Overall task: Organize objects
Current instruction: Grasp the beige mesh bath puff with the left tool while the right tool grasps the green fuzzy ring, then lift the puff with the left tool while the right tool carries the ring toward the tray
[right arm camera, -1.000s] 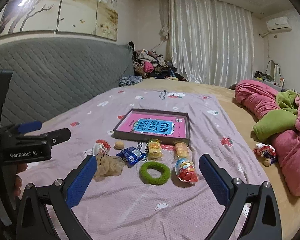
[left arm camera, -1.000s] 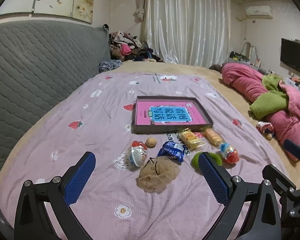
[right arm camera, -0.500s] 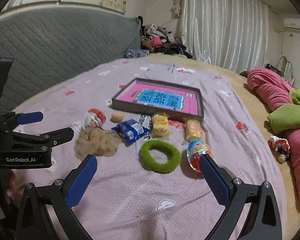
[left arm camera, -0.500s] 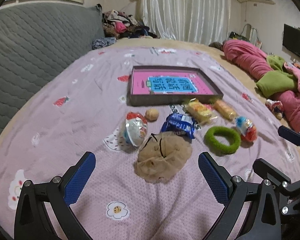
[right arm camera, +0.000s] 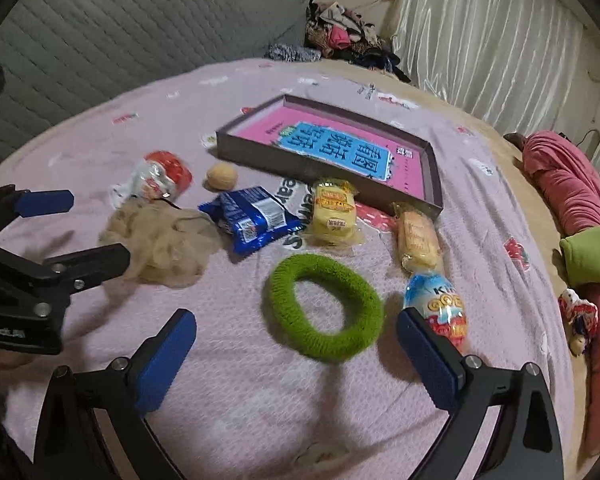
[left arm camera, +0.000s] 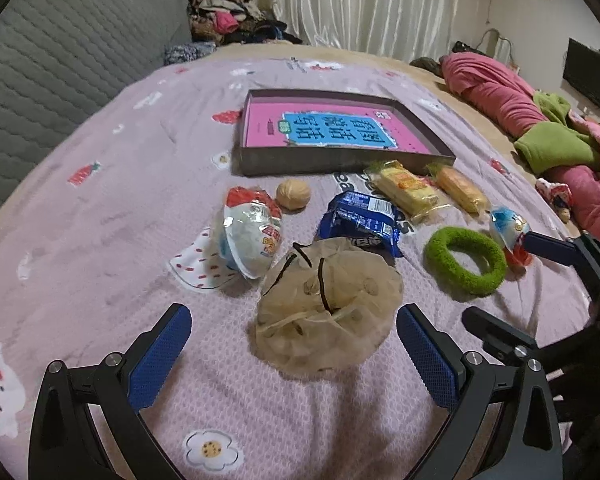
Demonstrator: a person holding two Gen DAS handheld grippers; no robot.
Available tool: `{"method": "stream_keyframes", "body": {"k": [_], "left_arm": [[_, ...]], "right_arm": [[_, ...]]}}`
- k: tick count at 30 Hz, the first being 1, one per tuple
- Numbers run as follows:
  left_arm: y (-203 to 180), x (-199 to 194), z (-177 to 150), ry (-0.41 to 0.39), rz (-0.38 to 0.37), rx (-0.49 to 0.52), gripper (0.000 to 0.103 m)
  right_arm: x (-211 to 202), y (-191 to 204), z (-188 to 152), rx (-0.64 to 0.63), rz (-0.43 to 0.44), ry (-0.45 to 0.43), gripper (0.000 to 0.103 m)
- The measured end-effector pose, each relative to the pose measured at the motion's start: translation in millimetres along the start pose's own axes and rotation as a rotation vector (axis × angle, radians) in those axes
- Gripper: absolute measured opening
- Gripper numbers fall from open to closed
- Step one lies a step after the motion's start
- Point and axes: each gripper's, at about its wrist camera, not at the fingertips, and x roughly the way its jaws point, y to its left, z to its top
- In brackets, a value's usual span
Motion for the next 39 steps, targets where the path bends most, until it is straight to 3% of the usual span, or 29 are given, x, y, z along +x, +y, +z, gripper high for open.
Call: {"method": "stream_keyframes", "body": {"k": [3, 8, 11, 17, 23, 25, 28, 33, 39], "left_arm": [[-1.2, 9.4, 2.5, 0.020, 0.000, 0.018, 0.102], [-4.6, 23.1, 6.3, 0.041, 0.012, 0.034, 0.102], [-6.0, 31.7, 6.2, 0.061, 0.019, 0.040, 0.102], [-11.9, 48.9, -1.1, 0.120, 0.001, 0.060, 0.083], [-13.9, 47.7, -1.8, 0.102, -0.018, 0.059, 0.049], [-14.5, 46.4, -2.4, 0.108, -0.031, 0.062, 0.032], [-12.2, 42.4, -4.1, 0.105, -0.044, 0.056, 0.020], [-4.4, 39.8, -3.2, 0.094, -0.071, 0.019, 0.015], [-3.0, 30.1, 0.9, 0.054, -0.072, 0.019, 0.011]], "right_arm": [[12.6, -5.0, 6.2, -0.008, 0.000, 0.030, 0.090], [33.7, -6.8, 14.3, -0.062, -0.045, 0.108, 0.089], [44.3, -4.8, 18.0, -0.100, -0.048, 0.142, 0.082], [63.9, 5.2, 23.2, -0.210, -0.047, 0.193, 0.069], [70.8, 0.3, 27.5, -0.213, 0.039, 0.208, 0.049], [69.4, 2.7, 26.3, -0.223, 0.047, 0.200, 0.044], [62.1, 3.5, 23.1, -0.231, 0.047, 0.168, 0.032], [53.7, 1.4, 22.3, -0.221, 0.082, 0.126, 0.021], [43.5, -9.9, 27.3, -0.137, 0.190, 0.093, 0.017]]}}
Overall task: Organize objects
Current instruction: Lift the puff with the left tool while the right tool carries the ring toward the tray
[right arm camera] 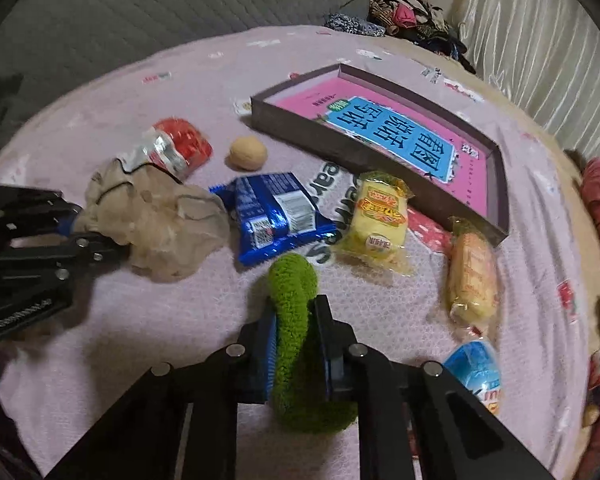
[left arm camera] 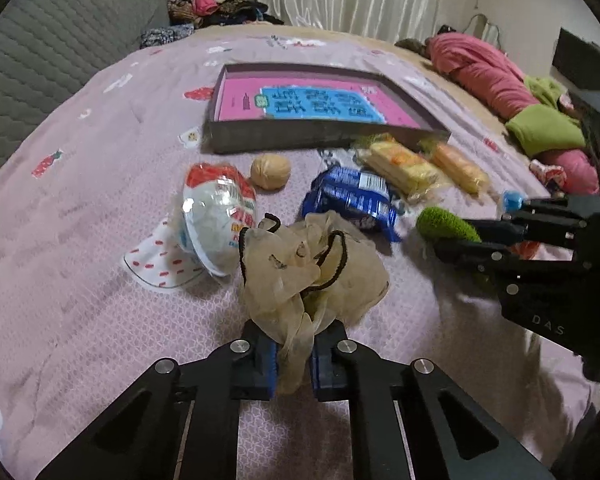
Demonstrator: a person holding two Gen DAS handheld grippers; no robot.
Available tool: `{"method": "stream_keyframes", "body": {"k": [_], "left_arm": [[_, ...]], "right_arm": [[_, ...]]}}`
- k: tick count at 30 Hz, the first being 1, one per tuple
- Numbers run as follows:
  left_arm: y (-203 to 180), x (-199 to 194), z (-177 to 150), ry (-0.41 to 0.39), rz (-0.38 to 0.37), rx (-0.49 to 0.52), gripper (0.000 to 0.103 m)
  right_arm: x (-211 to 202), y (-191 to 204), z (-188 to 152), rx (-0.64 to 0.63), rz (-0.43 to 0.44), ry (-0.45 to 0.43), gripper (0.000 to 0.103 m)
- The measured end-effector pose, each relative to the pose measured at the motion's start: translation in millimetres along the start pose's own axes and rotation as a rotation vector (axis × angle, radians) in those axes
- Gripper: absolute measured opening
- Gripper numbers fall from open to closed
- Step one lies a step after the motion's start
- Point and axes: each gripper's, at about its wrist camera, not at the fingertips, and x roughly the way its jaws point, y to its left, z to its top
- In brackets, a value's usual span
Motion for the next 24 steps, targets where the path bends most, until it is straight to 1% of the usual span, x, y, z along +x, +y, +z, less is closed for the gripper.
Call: {"method": "stream_keyframes", "body": {"k": [2, 6, 9, 12, 19, 24], "left_arm": [[1.0, -3.0, 2.0, -0.005, -0.007, -0.004, 0.010], [0.9, -10.9, 7.6, -0.022, -0.036, -0.007, 0.010], [0.1, -12.7, 9.4, -0.022, -0.042, -0.010, 0.010], [-2.6, -19.4, 11.0, -0.037, -0.051, -0.011, 0.009], [-9.4, -46.4, 25.4, -0.087, -0.042, 0.003, 0.009], [-15.4, -66.6, 42.3, -0.120, -0.036, 0.010, 0.009]], "right_arm": [[-6.8, -3.2, -0.3, 0.028, 0.042, -0.021, 0.014], [-18.7, -2.4, -0.5, 0.039, 0.051, -0.043, 0.014], [-21.6, -2.8, 1.0, 0.044, 0.046, -0.048, 0.014], [-29.7, -3.6, 0.9, 0.062, 0.086, -0.069, 0.013], [-57.4, -8.9, 7.9, 0.093, 0.093, -0.128, 0.013], [-83.4, -18.1, 16.7, 0.115, 0.089, -0.172, 0.013]]}}
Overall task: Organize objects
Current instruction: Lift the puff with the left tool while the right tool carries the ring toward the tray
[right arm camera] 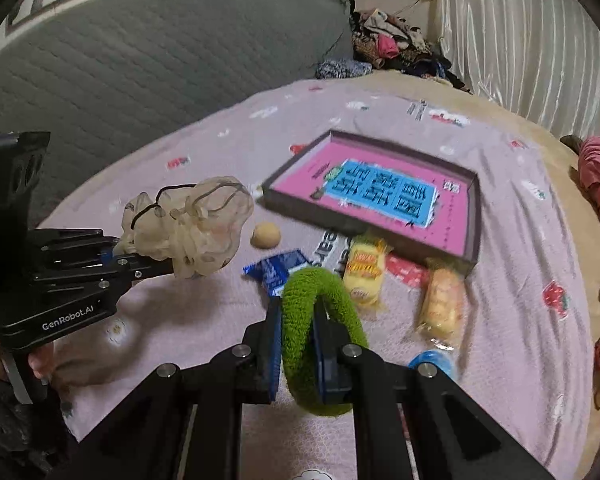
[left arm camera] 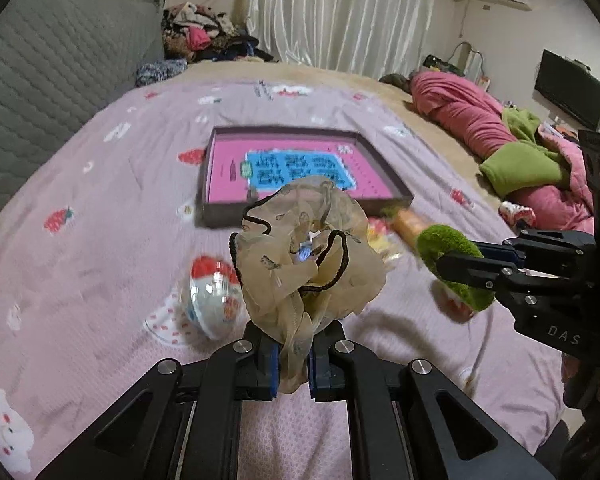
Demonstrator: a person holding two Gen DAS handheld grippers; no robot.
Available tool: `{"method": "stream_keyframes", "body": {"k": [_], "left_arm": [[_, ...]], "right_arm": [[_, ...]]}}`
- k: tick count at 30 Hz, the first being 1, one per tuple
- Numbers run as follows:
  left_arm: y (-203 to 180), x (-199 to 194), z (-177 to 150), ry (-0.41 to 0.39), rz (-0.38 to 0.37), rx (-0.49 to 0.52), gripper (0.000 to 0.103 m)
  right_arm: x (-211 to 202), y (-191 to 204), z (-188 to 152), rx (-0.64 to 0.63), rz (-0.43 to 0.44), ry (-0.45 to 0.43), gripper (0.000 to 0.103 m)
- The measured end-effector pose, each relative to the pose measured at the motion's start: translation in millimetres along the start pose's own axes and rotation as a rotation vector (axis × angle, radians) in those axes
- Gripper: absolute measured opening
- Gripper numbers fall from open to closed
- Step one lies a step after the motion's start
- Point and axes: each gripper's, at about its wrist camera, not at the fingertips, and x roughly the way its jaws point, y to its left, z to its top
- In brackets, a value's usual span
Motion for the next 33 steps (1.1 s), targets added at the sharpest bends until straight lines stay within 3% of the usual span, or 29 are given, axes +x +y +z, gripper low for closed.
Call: {"method": "stream_keyframes", "body": {"k": [11, 21, 33], "left_arm": [[-19.7, -32.5, 50.5, -0.058, -0.015, 0.019, 0.010], [-32.0, -58.2, 100.9, -0.122, 0.016, 0.066, 0.010], [-24.9, -49.4, 161.1, -0.138, 0.034, 0.075, 0.010]], "right_arm": [[-49.2, -6.2, 30.6, 0.001, -0.030, -0.084, 0.013], [-88.3, -16.4, 66.2, -0.003, -0.061, -0.156, 0.013], [-91.1, -34.5, 116.5, 0.000, -0.059, -0.193, 0.013]]}}
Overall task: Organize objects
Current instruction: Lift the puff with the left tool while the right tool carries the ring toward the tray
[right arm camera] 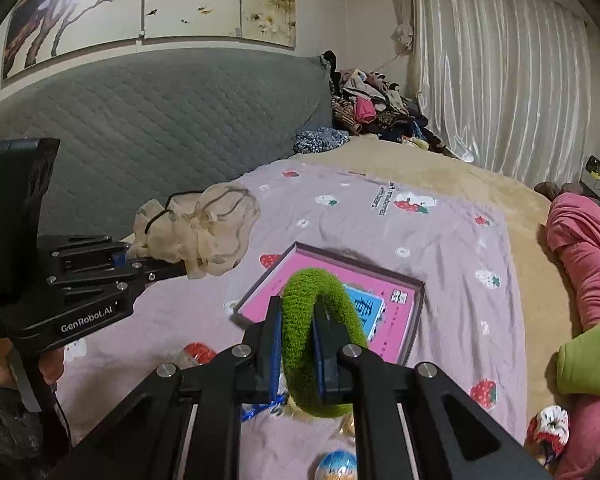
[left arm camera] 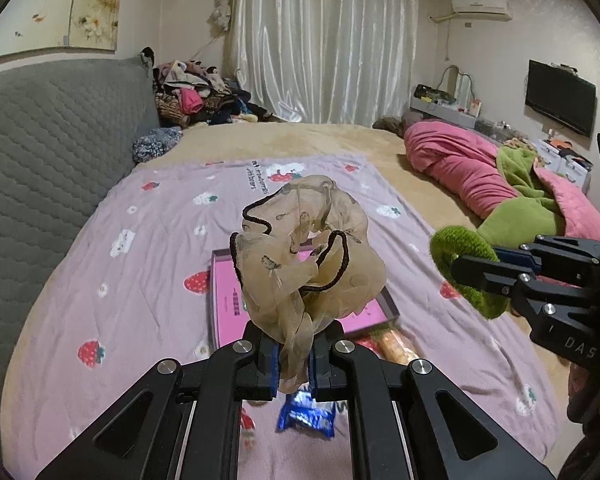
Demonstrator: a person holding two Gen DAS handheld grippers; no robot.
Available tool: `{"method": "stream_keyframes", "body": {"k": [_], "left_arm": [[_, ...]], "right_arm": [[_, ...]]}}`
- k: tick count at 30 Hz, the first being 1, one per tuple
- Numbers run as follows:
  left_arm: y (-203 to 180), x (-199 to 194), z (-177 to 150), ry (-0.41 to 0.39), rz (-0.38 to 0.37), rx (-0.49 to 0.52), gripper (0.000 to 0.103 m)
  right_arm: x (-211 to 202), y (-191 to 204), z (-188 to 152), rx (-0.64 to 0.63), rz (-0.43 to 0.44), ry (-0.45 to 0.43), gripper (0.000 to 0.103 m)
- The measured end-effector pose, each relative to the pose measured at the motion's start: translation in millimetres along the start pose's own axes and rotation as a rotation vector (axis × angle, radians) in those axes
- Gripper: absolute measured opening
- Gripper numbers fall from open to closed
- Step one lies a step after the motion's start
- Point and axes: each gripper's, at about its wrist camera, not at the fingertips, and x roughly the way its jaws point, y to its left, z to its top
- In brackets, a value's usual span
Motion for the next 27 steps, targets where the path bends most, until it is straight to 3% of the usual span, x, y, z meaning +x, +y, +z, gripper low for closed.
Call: {"method": "stream_keyframes", "body": {"k": [14, 27], "left_arm": [[18.2, 104.9, 40.9, 0.059, -0.031, -0.027, 0.010], [50.4, 223.3, 34.3, 0.207, -0.014, -0.096, 0.011]], "right_arm": [[74.4, -55.5, 24.0, 0.040, -0.009, 0.026, 0.013], [182.7, -109.8, 16.9, 0.121, -0.002, 0.175, 0.013]]}}
